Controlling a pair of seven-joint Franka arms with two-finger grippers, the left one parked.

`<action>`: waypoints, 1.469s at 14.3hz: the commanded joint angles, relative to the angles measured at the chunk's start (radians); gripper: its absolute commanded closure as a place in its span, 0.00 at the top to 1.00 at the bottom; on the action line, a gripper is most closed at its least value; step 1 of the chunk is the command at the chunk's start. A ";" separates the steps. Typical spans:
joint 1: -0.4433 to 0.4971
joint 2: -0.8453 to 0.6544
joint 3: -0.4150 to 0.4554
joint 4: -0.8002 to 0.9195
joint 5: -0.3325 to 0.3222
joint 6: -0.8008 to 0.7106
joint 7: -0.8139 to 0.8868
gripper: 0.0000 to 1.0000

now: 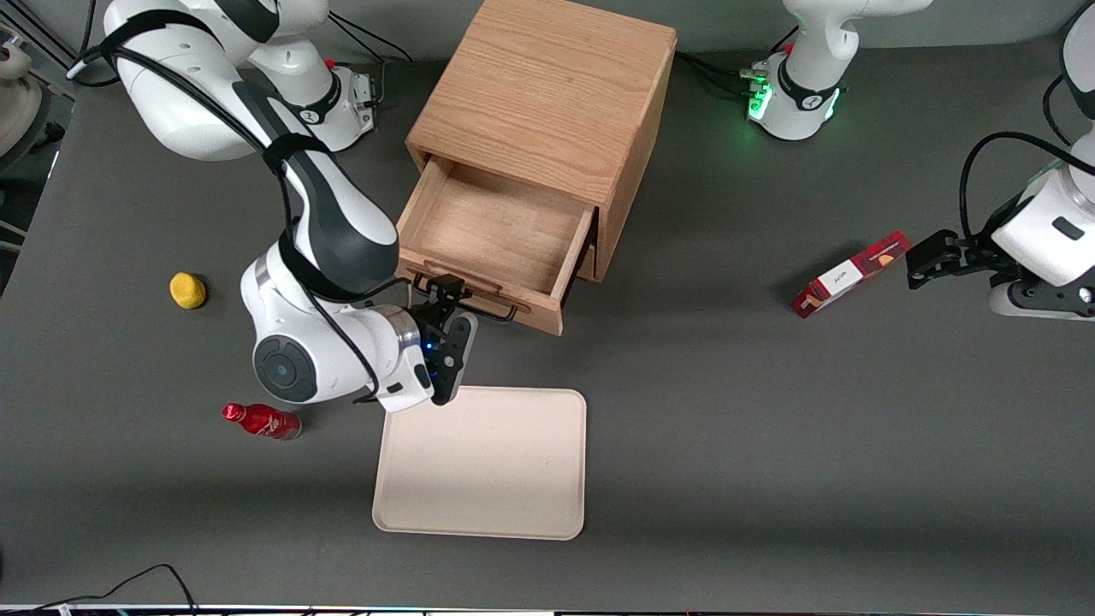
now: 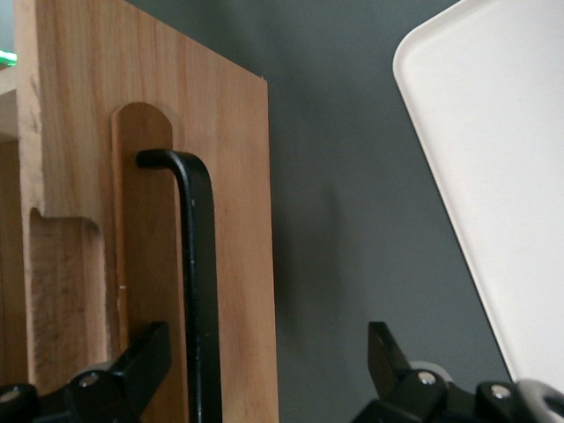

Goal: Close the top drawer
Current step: 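Push the open drawer into the wooden cabinet with the right gripper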

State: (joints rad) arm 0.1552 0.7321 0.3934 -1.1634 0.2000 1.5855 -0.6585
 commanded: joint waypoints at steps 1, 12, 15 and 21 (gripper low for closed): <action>-0.003 -0.094 0.010 -0.125 0.024 0.024 0.023 1.00; -0.019 -0.235 0.105 -0.384 0.055 0.183 0.086 1.00; -0.020 -0.247 0.153 -0.400 0.055 0.194 0.143 1.00; -0.026 -0.355 0.165 -0.539 0.090 0.220 0.151 1.00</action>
State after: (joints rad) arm 0.1471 0.4626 0.5488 -1.6003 0.2449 1.7806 -0.5219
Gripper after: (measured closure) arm 0.000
